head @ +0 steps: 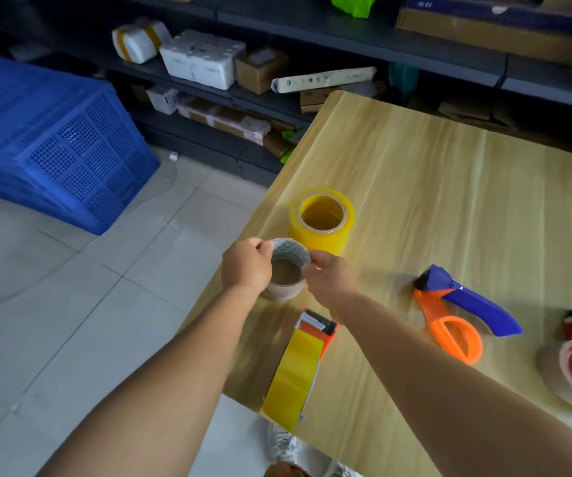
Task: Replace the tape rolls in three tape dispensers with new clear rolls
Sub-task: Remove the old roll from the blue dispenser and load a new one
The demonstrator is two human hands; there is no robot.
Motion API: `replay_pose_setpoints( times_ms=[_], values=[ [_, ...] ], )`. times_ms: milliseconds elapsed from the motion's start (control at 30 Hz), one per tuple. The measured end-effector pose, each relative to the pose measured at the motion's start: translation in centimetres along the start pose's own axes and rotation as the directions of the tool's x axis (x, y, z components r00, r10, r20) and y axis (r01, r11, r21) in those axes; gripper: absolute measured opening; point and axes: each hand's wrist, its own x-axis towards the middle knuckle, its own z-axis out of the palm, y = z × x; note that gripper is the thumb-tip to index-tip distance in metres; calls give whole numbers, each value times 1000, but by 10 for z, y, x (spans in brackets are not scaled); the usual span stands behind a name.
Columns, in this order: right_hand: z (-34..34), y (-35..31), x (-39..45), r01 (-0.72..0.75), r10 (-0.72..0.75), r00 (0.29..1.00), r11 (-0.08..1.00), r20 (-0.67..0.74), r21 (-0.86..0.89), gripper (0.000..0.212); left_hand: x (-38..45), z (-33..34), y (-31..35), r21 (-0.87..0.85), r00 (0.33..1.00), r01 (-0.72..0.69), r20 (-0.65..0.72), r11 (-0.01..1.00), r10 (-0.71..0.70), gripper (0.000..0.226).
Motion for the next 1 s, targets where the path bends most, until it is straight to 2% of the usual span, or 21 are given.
replay_pose_setpoints(
  times_ms=[133, 233, 333, 467, 600, 700, 833, 900, 1000],
  values=[
    [5, 0, 5, 3, -1, 1000, 998, -30, 64, 27, 6, -2, -4, -42, 1000, 5, -2, 999, -5, 29],
    [4, -2, 6, -66, 75, 995, 989, -64, 132, 46, 10, -3, -3, -51, 1000, 5, 3, 999, -5, 29],
    [-3, -5, 8, -104, 135, 975, 979, -174, 174, 53, 12, -5, 1, -40, 999, -35, 37, 999, 37, 29],
    [-15, -13, 16, -51, 106, 946, 982, -306, 184, 58, 16, -6, 17, -24, 985, -136, 100, 990, 137, 39],
    [-25, -21, 26, -34, 65, 959, 993, -277, 116, 72, 25, 1, 39, -3, 941, -229, 253, 973, 223, 51],
    [-30, -23, 33, -75, 97, 967, 992, -235, 101, 75, 33, 9, 52, 96, 930, -221, 322, 971, 180, 60],
    [-37, -22, 40, -99, 123, 974, 986, -190, 133, 67, 42, 16, 61, 219, 949, -195, 287, 956, 128, 59],
    [-38, -21, 43, -89, 116, 976, 985, -183, 150, 60, 45, 18, 63, 202, 958, -175, 263, 964, 118, 55],
    [-40, -18, 45, -91, 134, 972, 973, -195, 214, 63, 46, 18, 65, 114, 970, -152, 210, 982, 126, 57]
  ],
)
